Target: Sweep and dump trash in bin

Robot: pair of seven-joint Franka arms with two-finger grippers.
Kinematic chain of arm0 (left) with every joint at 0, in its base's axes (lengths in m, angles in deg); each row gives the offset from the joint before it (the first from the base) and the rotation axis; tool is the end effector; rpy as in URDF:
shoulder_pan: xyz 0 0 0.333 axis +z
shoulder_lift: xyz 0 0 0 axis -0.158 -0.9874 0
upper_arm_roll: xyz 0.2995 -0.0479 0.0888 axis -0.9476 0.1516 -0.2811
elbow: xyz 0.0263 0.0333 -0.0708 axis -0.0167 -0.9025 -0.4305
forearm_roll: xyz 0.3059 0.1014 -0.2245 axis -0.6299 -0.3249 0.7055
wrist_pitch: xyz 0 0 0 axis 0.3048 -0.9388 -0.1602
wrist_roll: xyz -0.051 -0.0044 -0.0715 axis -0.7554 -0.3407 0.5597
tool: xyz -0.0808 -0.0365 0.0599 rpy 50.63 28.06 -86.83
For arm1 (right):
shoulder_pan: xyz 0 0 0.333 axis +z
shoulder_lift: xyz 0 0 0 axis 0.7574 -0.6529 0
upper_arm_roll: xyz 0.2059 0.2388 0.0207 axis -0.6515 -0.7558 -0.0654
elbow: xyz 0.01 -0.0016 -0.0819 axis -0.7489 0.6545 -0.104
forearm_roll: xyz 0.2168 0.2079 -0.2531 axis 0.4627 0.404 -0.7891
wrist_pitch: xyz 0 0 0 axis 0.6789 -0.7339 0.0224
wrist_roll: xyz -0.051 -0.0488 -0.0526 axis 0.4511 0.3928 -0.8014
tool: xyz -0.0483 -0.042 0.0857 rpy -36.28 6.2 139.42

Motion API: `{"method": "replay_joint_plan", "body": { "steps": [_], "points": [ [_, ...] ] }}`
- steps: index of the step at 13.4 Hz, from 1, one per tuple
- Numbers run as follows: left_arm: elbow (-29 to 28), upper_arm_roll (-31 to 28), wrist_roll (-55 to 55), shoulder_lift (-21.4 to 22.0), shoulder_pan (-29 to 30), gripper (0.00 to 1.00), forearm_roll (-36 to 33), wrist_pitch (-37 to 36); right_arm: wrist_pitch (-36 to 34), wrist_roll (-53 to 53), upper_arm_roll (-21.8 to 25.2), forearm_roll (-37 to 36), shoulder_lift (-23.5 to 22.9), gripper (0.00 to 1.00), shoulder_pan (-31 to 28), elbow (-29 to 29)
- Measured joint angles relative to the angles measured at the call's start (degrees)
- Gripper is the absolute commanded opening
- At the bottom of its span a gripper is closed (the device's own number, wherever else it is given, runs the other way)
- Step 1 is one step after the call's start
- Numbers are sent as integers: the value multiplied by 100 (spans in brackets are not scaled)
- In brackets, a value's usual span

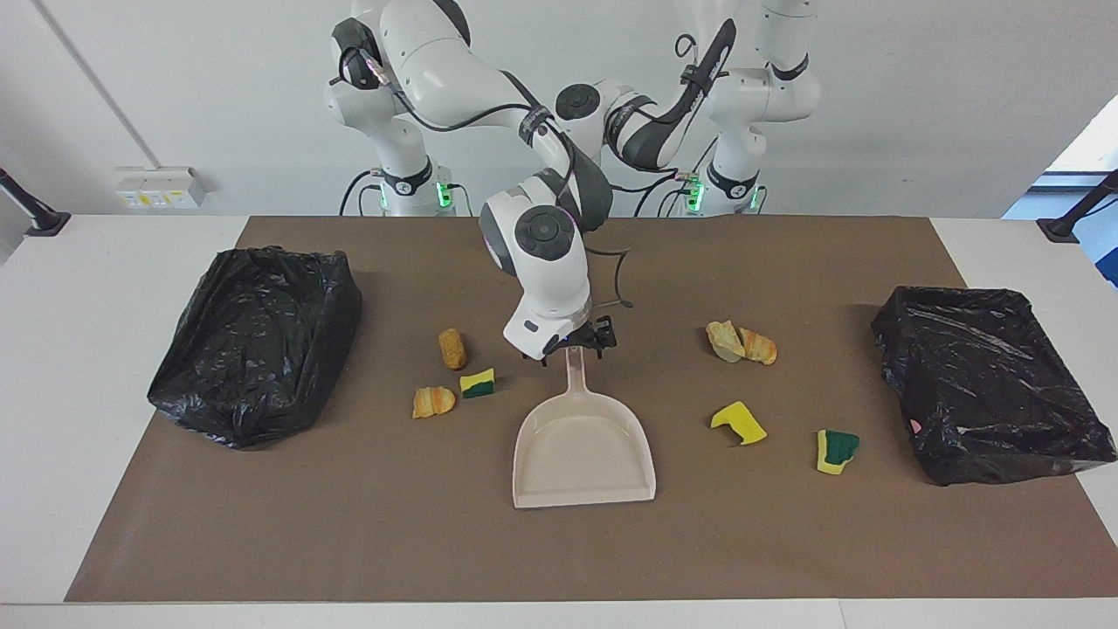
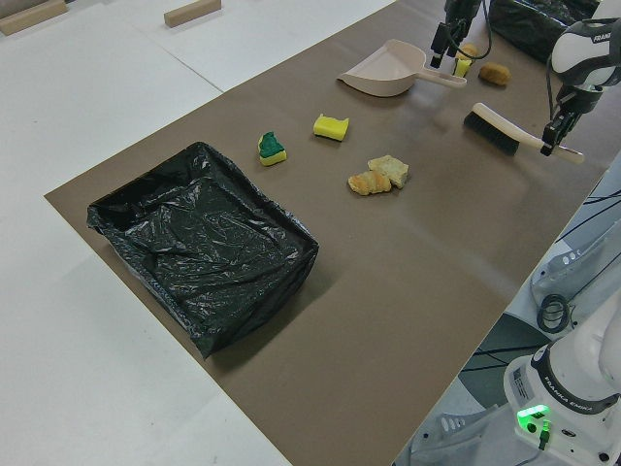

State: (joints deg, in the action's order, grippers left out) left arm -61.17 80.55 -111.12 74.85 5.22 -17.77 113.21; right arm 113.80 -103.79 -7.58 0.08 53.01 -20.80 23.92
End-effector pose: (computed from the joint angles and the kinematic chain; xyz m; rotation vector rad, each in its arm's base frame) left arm 0.2642 -0.4278 0.3510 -3.0954 0.2485 0.1876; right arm 0.6158 0.3617 0.3676 -3.0176 -0.1237 0.1115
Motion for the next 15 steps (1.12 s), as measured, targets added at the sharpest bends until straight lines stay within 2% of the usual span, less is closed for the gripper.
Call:
{"method": "replay_joint_plan", "body": {
  "steps": [4,8,12,15],
  "points": [
    [25,-435,720,278,-2,0,-148,-756,35,89,0,-3,-11,100,1,100],
    [67,-1072,1942,829,15,0,-178,-1609,35,89,0,-3,13,100,1,185],
    [79,-2102,3079,1257,57,0,-227,-1815,36,89,-4,-1,39,100,8,225],
    [119,-2723,3769,1204,231,0,-481,-1698,36,89,-36,0,66,100,37,307]
  ]
}}
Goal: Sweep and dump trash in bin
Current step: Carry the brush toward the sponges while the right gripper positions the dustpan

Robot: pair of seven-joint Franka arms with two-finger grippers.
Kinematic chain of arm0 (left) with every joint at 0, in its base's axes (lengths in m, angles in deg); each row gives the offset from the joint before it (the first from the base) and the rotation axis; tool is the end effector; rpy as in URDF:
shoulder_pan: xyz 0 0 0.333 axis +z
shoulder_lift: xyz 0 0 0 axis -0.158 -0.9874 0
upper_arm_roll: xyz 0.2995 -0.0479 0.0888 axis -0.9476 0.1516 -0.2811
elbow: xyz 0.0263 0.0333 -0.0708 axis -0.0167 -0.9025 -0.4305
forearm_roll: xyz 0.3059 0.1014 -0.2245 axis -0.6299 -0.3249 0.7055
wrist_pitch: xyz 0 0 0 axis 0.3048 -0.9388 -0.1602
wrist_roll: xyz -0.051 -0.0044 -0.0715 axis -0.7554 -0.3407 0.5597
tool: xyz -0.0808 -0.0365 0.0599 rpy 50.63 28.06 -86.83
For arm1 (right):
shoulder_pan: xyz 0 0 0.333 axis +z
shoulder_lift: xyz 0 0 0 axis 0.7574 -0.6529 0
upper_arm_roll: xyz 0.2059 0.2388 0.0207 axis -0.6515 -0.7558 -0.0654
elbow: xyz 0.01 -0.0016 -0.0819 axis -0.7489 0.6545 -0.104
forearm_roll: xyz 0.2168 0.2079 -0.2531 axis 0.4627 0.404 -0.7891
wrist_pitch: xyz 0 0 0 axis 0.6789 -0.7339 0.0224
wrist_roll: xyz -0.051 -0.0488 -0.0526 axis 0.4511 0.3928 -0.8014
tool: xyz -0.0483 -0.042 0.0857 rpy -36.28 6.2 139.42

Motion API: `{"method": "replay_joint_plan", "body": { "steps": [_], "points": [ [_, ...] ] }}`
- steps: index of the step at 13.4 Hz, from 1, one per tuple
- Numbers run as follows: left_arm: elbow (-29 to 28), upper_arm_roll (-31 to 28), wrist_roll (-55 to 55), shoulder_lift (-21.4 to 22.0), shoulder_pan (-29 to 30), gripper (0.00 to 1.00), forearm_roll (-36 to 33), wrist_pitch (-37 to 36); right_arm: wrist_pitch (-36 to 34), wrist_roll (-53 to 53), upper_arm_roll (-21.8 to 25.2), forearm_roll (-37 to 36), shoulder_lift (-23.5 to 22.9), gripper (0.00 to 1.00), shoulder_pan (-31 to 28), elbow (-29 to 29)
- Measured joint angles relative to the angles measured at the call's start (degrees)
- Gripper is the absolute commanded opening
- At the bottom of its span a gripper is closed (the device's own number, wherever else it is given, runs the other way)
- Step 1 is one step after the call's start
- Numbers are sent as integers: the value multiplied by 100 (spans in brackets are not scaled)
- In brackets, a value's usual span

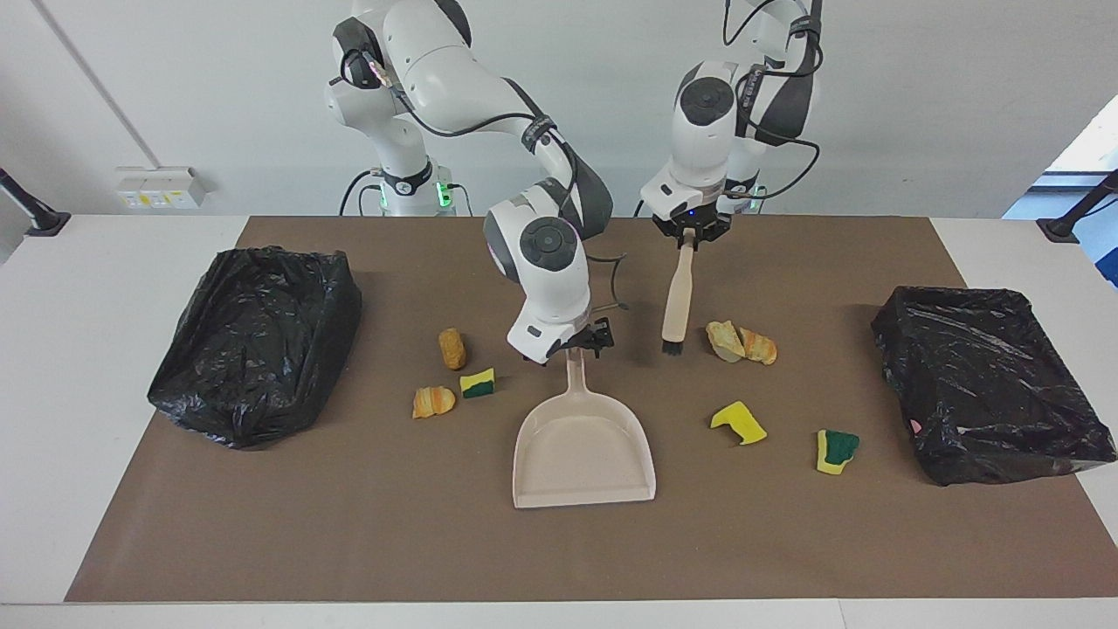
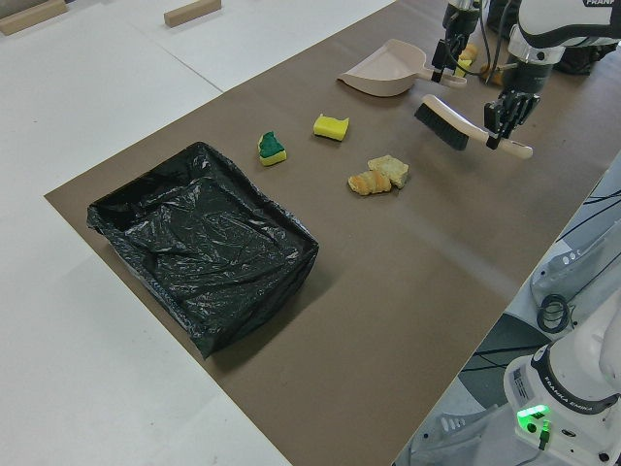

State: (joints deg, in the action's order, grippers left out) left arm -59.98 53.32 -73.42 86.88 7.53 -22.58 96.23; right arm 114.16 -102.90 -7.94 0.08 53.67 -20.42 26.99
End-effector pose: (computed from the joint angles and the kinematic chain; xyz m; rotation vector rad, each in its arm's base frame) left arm 0.4031 -0.2251 0.4320 -2.9653 0.5107 0.2270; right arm 0.6027 0.3641 0.3513 -3.0274 -0.1620 0.1617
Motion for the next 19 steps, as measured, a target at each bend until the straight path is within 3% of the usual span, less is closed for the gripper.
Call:
{"method": "replay_joint_plan", "body": {
  "steps": [3,5,8,12,13,18,19],
  "points": [
    [294,-744,510,-365,51,0,-198,279,-1,0,-53,0,98,100,50,169],
    [710,-1193,846,-720,54,0,-328,364,-5,0,-53,0,158,90,94,256],
    [1470,-1787,1242,-1399,63,0,-674,511,8,0,-47,0,192,85,91,290],
    [2153,-2257,1556,-2173,68,0,-735,896,394,0,-21,5,192,79,64,334],
    [2287,-2343,1618,-2321,68,0,-736,1016,441,0,-21,9,192,69,62,349],
    [2671,-2589,1877,-2700,70,0,-740,1108,452,0,-22,15,192,63,63,385],
    [2675,-2618,1976,-2733,70,0,-740,1107,448,0,-25,15,192,41,65,395]
  ]
}}
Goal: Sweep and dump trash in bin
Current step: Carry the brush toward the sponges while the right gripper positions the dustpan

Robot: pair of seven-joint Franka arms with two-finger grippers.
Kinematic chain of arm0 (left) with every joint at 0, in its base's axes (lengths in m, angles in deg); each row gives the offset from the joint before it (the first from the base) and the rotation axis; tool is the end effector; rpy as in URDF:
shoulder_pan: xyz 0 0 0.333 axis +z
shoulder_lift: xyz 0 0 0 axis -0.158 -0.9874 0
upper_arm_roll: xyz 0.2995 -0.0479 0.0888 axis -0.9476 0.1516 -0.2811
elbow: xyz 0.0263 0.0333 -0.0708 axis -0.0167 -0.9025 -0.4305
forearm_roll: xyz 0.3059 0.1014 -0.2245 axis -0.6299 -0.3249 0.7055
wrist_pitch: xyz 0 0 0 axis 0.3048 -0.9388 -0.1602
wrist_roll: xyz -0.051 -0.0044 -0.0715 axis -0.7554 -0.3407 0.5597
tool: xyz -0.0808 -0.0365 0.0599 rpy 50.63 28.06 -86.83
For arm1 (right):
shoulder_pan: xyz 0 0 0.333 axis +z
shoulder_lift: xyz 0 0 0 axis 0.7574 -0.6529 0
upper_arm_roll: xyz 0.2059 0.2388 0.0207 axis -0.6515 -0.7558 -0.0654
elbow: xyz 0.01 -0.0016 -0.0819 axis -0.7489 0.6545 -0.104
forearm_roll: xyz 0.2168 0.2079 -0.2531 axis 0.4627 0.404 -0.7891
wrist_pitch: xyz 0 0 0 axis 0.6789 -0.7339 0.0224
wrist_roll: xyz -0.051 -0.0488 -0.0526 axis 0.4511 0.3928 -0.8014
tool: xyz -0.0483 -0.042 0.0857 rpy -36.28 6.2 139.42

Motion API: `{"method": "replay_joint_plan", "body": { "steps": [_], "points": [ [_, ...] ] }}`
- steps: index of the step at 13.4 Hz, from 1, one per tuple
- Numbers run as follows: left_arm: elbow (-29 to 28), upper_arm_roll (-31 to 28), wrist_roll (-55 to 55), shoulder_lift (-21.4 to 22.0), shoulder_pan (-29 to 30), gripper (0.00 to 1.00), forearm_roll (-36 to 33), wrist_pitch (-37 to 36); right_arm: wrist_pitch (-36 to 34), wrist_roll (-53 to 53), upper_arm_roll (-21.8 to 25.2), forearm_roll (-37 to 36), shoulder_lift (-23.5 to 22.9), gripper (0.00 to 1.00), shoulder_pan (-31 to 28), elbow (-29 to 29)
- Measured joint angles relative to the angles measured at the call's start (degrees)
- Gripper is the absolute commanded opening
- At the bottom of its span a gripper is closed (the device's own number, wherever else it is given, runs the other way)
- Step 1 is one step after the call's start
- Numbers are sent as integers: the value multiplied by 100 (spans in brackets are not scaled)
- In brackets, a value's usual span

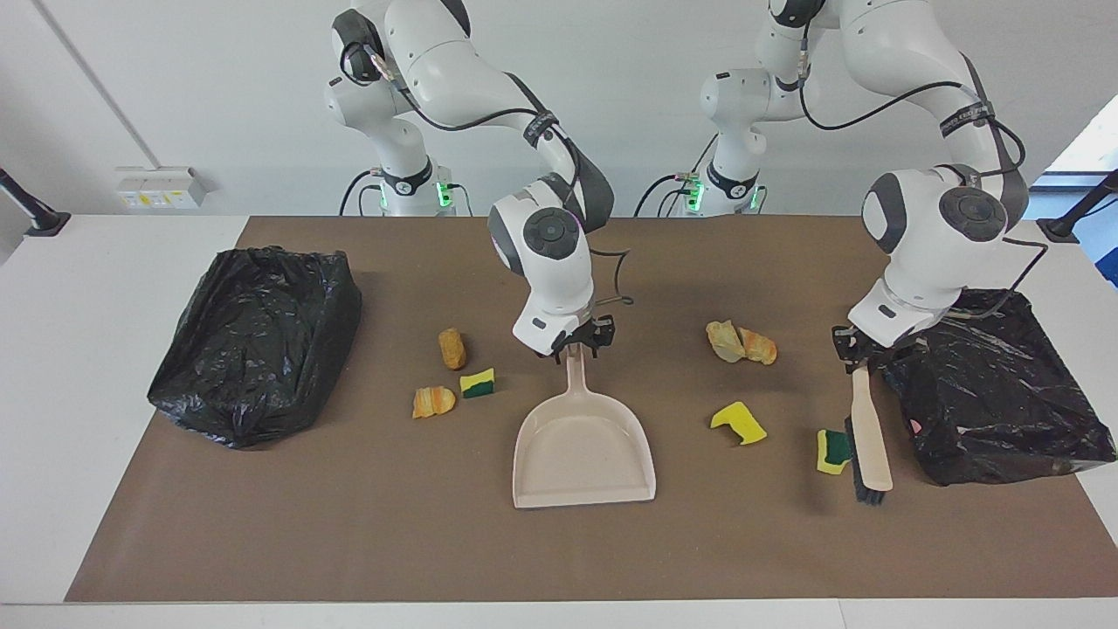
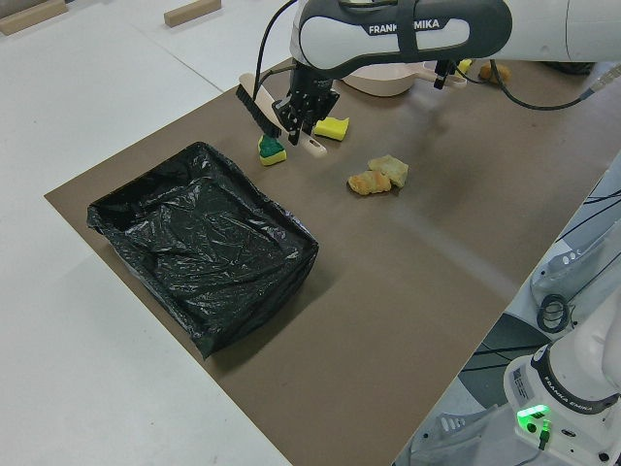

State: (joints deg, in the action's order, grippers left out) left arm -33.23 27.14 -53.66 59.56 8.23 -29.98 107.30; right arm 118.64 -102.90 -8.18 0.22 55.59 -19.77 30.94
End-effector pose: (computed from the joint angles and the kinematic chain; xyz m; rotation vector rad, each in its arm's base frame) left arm 0.6277 -0.0094 0.4147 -3.0212 0.4474 -0.0261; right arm 0.5921 0.3691 0.3493 -3.0113 -0.1720 0.1043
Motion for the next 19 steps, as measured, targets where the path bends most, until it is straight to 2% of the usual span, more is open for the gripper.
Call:
{"method": "replay_joint_plan", "body": {
  "steps": [1,2,7,10,12,15,19],
  "points": [
    [0,-34,68,-49,-1,0,0,0,-12,0,-2,0,0,9,9,12],
    [9,-91,100,-105,-1,0,0,0,-37,0,-6,0,1,0,16,22],
    [150,-339,427,-348,163,0,-7,-22,-52,48,-49,2,10,0,18,29],
    [148,-317,435,-365,163,0,-7,-403,-54,355,-116,0,38,0,23,25],
    [86,-303,436,-357,142,0,-7,-591,-187,869,-111,-13,134,0,18,23],
    [-153,-217,462,-251,104,0,-6,-737,-769,1939,-64,-200,439,0,-28,22],
    [-448,114,457,-29,-19,0,114,-885,-1297,3595,-48,-629,931,0,-352,208]
  ]
}}
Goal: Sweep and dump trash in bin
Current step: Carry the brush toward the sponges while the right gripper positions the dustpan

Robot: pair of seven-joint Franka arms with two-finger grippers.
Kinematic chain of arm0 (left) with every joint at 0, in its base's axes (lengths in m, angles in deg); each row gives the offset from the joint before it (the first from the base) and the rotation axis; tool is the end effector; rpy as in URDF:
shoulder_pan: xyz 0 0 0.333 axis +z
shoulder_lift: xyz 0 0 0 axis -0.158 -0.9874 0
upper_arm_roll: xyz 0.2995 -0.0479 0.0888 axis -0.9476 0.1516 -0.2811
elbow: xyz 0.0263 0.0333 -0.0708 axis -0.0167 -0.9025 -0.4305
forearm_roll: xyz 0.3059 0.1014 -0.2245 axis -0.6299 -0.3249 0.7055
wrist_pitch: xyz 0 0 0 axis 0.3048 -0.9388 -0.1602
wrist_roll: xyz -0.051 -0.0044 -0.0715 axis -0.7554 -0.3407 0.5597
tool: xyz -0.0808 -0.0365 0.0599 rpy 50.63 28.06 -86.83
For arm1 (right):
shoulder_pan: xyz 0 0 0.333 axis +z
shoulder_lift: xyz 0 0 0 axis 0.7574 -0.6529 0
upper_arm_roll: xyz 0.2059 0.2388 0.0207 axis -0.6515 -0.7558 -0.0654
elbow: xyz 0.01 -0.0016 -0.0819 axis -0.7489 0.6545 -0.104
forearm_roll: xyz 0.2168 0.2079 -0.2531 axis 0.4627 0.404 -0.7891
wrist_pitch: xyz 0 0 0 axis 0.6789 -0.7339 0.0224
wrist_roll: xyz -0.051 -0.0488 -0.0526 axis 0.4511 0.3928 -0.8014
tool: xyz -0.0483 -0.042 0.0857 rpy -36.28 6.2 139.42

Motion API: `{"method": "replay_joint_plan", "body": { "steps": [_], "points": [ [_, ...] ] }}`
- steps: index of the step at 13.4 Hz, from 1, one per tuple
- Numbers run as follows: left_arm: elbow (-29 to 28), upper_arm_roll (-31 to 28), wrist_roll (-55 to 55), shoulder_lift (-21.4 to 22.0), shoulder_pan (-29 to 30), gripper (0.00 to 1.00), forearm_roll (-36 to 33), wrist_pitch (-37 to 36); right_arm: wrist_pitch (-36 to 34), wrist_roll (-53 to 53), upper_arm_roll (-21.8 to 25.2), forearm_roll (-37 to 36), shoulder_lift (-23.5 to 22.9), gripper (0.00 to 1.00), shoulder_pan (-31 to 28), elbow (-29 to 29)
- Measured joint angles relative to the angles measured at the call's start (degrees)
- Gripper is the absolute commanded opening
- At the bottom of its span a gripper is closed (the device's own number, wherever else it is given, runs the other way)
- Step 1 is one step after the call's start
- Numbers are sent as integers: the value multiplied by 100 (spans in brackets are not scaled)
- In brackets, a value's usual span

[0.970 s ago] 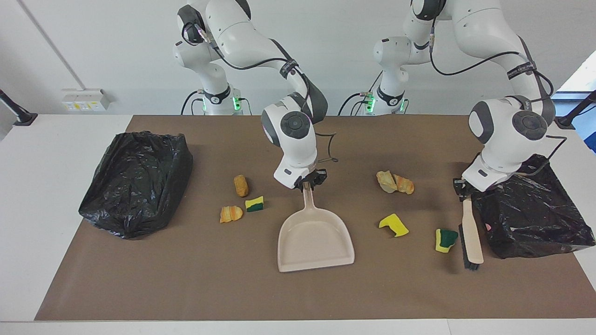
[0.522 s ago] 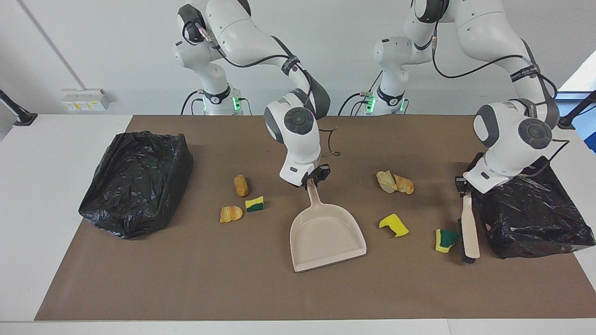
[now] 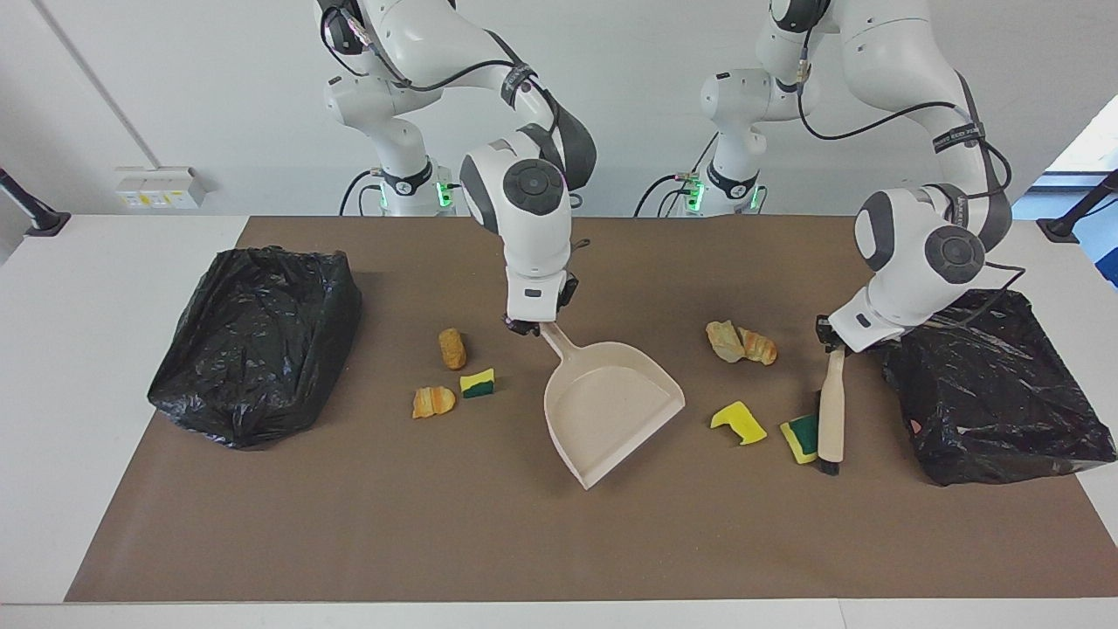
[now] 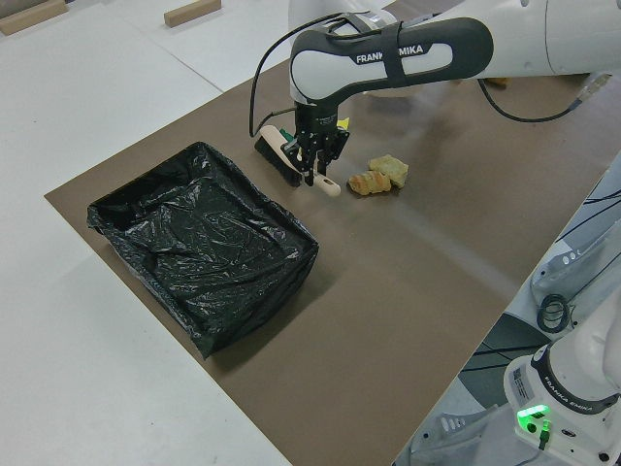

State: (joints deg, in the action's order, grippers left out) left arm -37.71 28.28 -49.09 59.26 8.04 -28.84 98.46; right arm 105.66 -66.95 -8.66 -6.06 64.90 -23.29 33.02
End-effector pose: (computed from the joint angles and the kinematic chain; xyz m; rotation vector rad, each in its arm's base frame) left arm 0.5920 -0.0214 0.3641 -3.0299 0.5915 0.3380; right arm 0.5768 0.3132 0.4235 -2.8920 -1.1334 0.1733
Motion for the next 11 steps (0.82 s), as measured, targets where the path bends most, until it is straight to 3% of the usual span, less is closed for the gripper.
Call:
{"method": "replay_joint_plan", "body": {
  "steps": [6,11],
  "points": [
    [-231,563,-413,207,-98,0,370,-429,398,1804,-40,-359,390,0,-28,875],
    [-288,974,-1065,467,-161,0,627,-902,1071,2496,-63,-368,852,0,39,1879]
  ]
}}
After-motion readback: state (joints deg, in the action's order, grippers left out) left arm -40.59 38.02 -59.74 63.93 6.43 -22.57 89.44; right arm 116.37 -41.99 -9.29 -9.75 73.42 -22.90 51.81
